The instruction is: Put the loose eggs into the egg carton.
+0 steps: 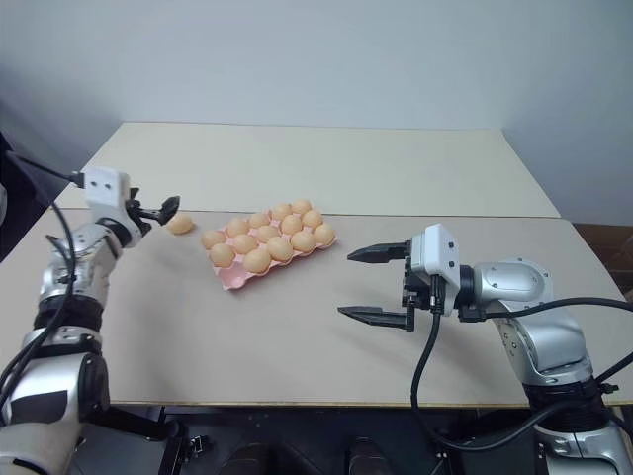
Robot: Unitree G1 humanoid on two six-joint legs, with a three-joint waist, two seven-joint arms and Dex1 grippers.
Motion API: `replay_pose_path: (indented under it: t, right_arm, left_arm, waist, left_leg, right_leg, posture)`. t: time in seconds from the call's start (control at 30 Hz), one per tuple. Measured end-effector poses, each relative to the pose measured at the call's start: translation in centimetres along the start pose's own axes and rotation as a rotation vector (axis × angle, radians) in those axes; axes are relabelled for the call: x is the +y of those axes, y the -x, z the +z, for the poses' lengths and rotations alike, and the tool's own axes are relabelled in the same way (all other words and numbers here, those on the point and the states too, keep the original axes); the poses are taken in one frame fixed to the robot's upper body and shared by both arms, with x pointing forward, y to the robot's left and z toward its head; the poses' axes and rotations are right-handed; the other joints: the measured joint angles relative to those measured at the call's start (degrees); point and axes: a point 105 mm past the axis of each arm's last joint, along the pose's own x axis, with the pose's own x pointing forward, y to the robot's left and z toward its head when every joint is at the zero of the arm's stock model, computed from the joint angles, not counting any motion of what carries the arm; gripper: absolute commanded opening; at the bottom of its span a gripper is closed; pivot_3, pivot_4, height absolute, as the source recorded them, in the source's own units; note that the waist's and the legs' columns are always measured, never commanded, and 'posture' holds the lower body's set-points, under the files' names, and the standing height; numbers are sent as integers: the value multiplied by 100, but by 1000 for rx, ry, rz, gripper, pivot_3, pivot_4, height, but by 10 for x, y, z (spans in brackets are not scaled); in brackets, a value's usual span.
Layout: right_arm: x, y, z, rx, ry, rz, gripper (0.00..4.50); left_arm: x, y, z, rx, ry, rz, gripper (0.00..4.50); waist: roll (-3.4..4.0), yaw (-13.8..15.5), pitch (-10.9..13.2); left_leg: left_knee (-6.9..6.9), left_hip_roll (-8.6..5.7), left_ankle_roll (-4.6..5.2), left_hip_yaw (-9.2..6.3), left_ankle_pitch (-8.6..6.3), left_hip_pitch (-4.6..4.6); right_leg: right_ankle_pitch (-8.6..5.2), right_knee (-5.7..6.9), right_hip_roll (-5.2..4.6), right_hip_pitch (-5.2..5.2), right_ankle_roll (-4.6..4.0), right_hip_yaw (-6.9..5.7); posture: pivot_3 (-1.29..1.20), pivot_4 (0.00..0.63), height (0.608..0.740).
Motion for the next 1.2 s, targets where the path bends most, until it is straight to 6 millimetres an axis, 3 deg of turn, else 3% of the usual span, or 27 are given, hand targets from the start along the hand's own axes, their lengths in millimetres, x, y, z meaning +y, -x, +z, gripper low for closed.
replay_pose_path:
  t: [0.27, 0.87, 0.97, 1.2]
  right_arm:
    - [5, 5, 3, 18, 12, -26, 4500]
    - [9, 2, 10, 20, 43, -56, 4500]
    - [11, 2, 12, 18, 48, -56, 4500]
    - [9, 3, 12, 24, 43, -70, 4500]
  left_arm:
    - [-6, -10, -25, 89, 54, 70, 4449]
    - [-7, -13, -37, 166, 132, 151, 4449]
    - [-10, -13, -42, 184, 145, 148, 3926]
    - [-9, -12, -44, 197, 153, 159, 1576]
  waist:
    - [-1, -3, 1]
    - [-2, 1, 1]
    - [-2, -1, 1]
    - [-2, 2, 1]
  left_leg:
    - [21, 0, 1, -15, 0, -20]
    - [26, -1, 0, -28, 0, -24]
    - [26, -1, 0, -29, 0, -24]
    - [27, -1, 0, -30, 0, -25]
  right_leg:
    - [1, 4, -1, -4, 2, -13]
    - [1, 4, -1, 0, 3, -26]
    - [1, 5, -1, 0, 3, -26]
    - [1, 5, -2, 0, 3, -27]
  posture:
    - [0, 150, 740]
    - [0, 150, 740]
    - [0, 150, 740]
    - [0, 150, 740]
